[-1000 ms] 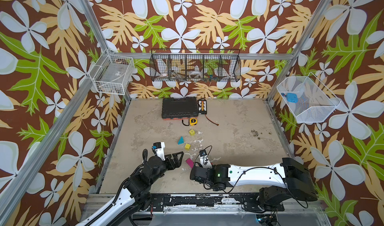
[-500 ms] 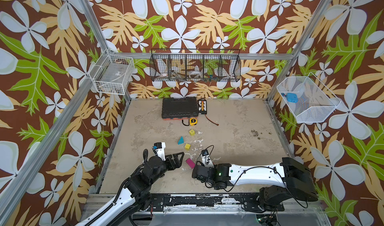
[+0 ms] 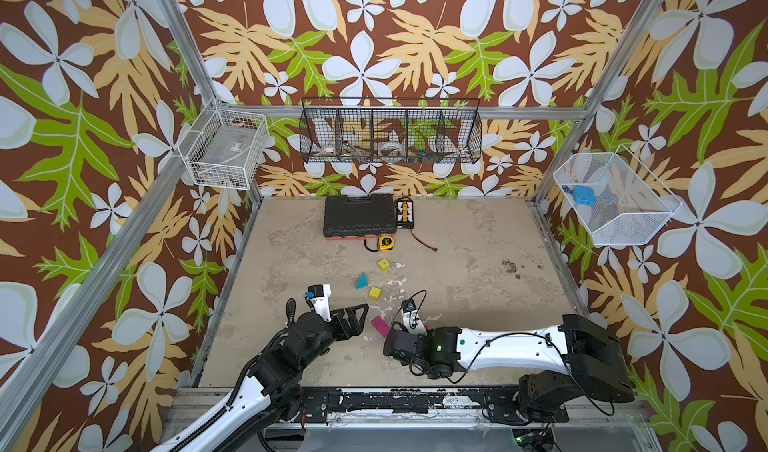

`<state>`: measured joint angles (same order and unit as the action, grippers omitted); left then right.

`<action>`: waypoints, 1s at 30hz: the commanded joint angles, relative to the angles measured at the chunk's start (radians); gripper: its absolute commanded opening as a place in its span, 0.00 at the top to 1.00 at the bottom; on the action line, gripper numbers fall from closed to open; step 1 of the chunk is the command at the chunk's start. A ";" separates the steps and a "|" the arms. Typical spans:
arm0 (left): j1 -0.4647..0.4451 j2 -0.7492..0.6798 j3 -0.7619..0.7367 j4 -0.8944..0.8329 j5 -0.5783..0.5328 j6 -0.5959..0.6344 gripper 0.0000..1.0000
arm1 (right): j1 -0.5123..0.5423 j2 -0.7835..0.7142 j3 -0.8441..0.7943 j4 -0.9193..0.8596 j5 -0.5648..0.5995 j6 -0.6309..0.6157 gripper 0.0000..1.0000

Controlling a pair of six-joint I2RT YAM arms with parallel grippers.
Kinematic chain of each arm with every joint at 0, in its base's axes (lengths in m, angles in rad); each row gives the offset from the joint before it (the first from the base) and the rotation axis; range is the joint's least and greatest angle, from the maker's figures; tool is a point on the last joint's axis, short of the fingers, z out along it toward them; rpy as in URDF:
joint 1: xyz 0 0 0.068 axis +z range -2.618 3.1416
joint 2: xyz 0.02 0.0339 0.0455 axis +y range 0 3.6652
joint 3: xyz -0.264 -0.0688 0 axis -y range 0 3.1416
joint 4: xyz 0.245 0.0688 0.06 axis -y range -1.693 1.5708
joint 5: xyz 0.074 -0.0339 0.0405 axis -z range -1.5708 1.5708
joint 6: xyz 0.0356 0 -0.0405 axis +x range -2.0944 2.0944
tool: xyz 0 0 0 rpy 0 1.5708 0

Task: Build the wood block tower
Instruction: 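Lower the yellow arch beside the red block on the stack with the right gripper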

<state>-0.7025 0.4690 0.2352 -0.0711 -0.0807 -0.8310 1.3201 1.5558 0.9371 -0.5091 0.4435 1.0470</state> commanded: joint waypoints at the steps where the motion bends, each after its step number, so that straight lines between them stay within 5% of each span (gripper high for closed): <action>1: 0.001 -0.004 0.000 0.013 -0.001 0.013 0.00 | -0.001 0.006 0.005 -0.014 0.019 0.011 0.74; 27: 0.001 -0.016 -0.001 0.011 -0.001 0.013 0.00 | -0.013 0.013 0.003 -0.033 0.037 0.036 0.68; 30: 0.001 -0.015 -0.002 0.010 0.001 0.013 0.00 | -0.012 0.016 0.005 -0.028 0.034 0.032 0.59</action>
<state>-0.7025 0.4545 0.2348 -0.0715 -0.0780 -0.8307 1.3079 1.5730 0.9371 -0.5262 0.4534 1.0729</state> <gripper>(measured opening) 0.998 0.402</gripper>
